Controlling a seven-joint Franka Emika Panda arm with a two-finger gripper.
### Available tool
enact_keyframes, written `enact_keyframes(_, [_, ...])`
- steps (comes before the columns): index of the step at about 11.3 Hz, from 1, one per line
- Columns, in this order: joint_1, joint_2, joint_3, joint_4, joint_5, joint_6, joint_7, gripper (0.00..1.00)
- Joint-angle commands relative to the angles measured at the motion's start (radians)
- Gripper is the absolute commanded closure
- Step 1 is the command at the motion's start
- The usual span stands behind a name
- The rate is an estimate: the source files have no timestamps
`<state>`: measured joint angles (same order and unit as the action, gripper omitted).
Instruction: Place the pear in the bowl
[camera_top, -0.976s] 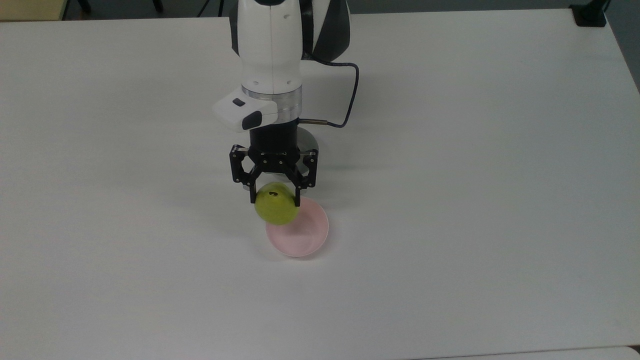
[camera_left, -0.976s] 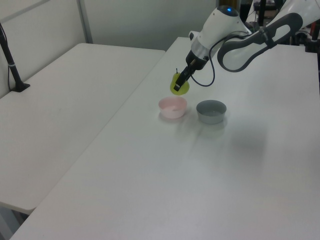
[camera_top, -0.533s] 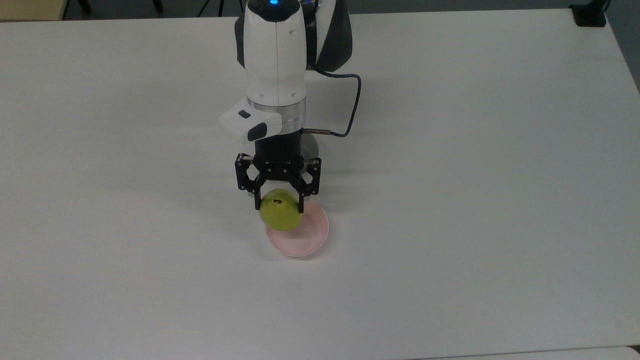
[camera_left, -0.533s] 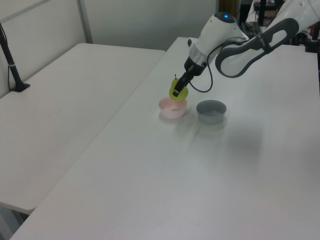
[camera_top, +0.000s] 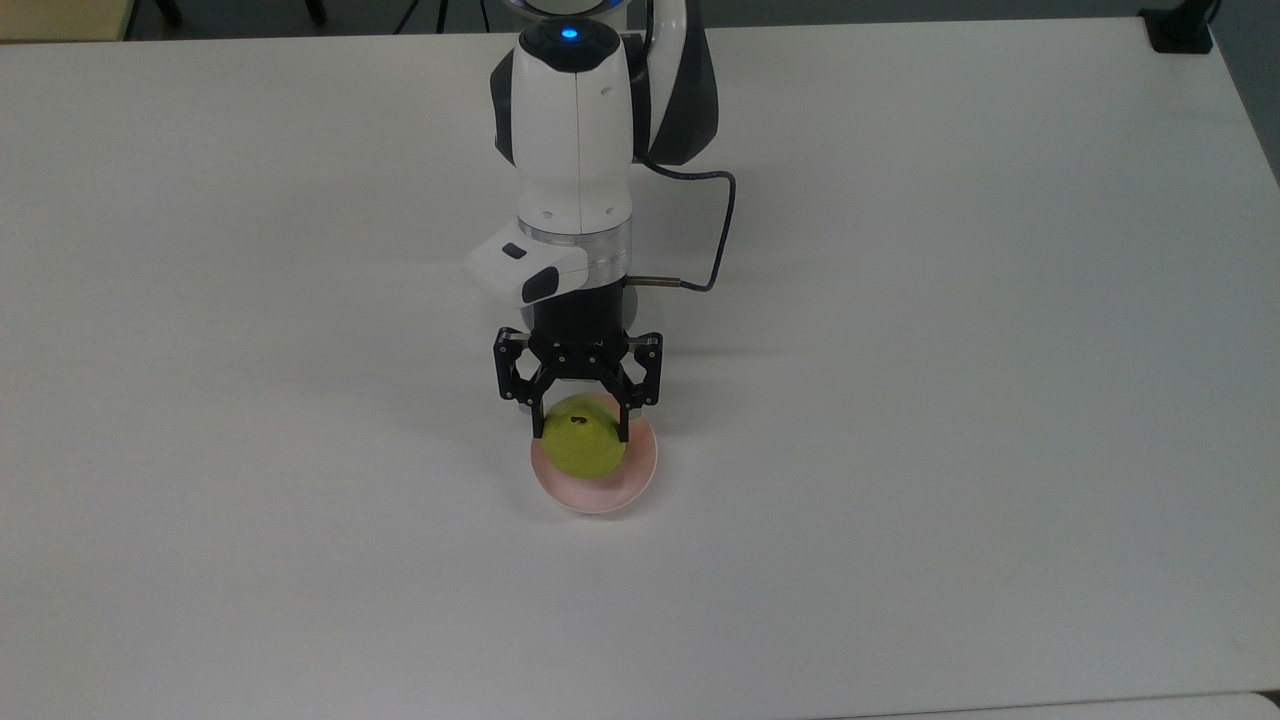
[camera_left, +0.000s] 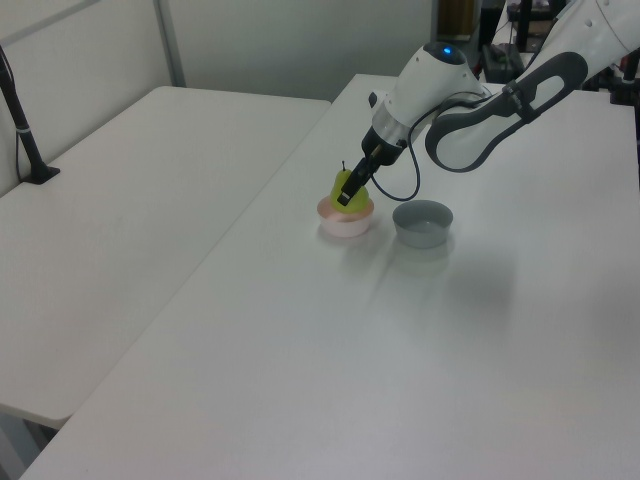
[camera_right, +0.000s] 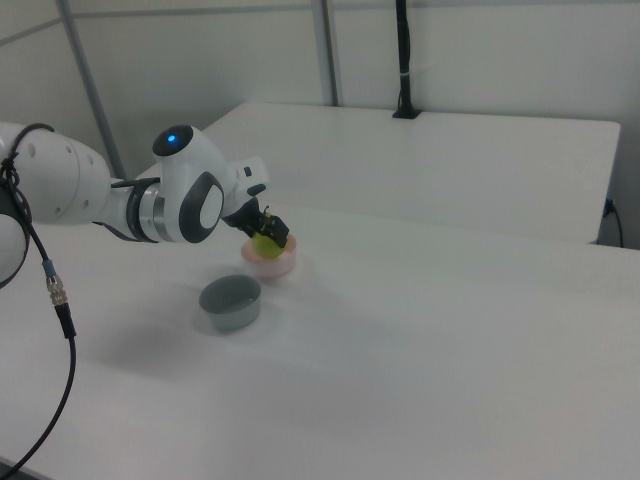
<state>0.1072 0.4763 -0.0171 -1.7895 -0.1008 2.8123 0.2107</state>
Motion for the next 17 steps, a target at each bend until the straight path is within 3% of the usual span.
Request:
enact_keyframes(1, [0.011, 0.005, -0.009, 0.009, -0.004, 0.018, 0.024, 0.17])
enact_keyframes(2, [0.011, 0.004, -0.009, 0.009, -0.001, 0.018, 0.027, 0.08])
enact_keyframes(4, [0.011, 0.004, -0.009, 0.009, 0.000, 0.016, 0.029, 0.00])
enact_keyframes(10, [0.009, -0.045, -0.009, 0.021, 0.006, -0.034, 0.038, 0.00])
enact_keyframes(17, [0.008, -0.293, -0.009, 0.022, 0.001, -0.552, -0.008, 0.00])
